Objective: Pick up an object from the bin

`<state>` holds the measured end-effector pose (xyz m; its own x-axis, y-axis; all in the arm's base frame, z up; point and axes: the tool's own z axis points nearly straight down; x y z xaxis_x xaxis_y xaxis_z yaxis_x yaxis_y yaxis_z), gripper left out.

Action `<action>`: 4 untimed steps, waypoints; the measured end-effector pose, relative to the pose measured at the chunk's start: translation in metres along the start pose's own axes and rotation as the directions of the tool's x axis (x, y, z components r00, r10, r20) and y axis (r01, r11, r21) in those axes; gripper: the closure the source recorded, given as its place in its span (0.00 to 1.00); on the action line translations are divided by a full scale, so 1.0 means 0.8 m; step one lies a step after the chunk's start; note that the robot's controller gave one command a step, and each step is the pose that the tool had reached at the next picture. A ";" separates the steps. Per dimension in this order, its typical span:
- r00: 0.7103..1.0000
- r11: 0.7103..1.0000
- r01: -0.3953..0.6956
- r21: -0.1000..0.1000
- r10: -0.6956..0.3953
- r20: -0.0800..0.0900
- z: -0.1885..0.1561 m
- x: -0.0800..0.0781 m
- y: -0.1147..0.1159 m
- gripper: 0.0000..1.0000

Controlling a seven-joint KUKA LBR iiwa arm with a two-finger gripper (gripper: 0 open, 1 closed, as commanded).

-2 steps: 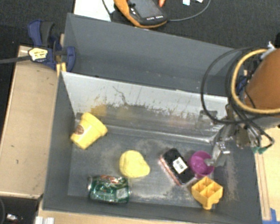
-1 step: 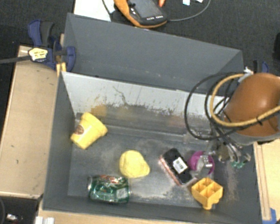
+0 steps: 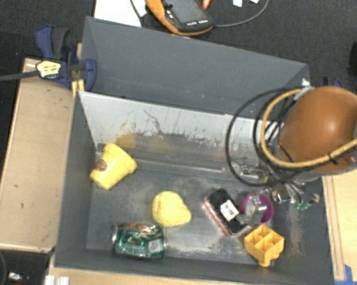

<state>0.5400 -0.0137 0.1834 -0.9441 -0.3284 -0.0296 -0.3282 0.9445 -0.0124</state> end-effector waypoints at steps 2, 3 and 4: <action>0.995 0.995 -0.096 -0.006 0.096 -0.023 0.128 -0.019 -0.032 0.00; 0.993 0.993 0.120 -0.006 -0.120 -0.012 0.012 -0.014 -0.021 0.00; 1.000 1.000 -0.005 -0.010 0.005 -0.025 0.079 -0.027 -0.094 0.00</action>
Offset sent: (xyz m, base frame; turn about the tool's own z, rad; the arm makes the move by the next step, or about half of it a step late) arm 0.0186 -0.0058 -0.0732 -0.0244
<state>0.5868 -0.0776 0.1222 -0.9461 -0.3239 -0.0046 -0.3239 0.9461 -0.0025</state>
